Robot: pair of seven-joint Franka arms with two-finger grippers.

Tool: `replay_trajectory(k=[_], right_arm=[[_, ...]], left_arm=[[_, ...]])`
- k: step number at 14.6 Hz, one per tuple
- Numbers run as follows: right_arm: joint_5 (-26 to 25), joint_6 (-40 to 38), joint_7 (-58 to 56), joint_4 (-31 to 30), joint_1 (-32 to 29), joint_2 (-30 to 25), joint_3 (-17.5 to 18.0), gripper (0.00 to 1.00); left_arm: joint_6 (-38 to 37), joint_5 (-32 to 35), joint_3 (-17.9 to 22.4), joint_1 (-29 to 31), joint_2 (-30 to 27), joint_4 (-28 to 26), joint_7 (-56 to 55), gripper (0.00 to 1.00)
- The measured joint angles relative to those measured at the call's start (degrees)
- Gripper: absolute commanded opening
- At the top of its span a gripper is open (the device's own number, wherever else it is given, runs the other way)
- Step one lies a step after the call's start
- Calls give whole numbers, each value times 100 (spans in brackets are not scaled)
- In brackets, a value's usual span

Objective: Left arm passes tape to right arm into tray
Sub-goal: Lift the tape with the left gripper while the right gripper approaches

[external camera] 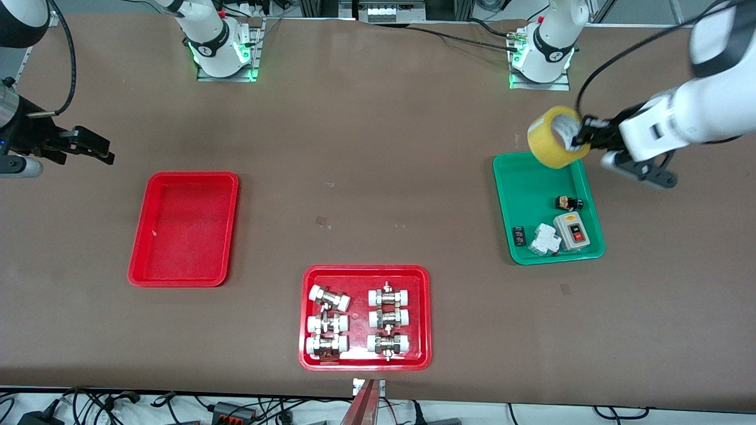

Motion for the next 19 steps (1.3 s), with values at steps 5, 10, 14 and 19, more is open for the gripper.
replay_trajectory(k=[5,10,14,19], right_arm=[[420,73,-193,228,879,866,39,100],[2291,59,-251,465,1004,1205,5,100],[3269,59,-380,641,1076,1539,8,100],[3335,104,-380,1324,1511,1883,103,100]], left_arm=[[122,-654,-531,-1,246,305,-400,0],[1373,-1873,-646,-621,953,300,-2426,0],[3209,-2612,-706,-1462,1148,148,-4743,0],[5014,-2732,-722,-2404,1452,28,-5991,2]])
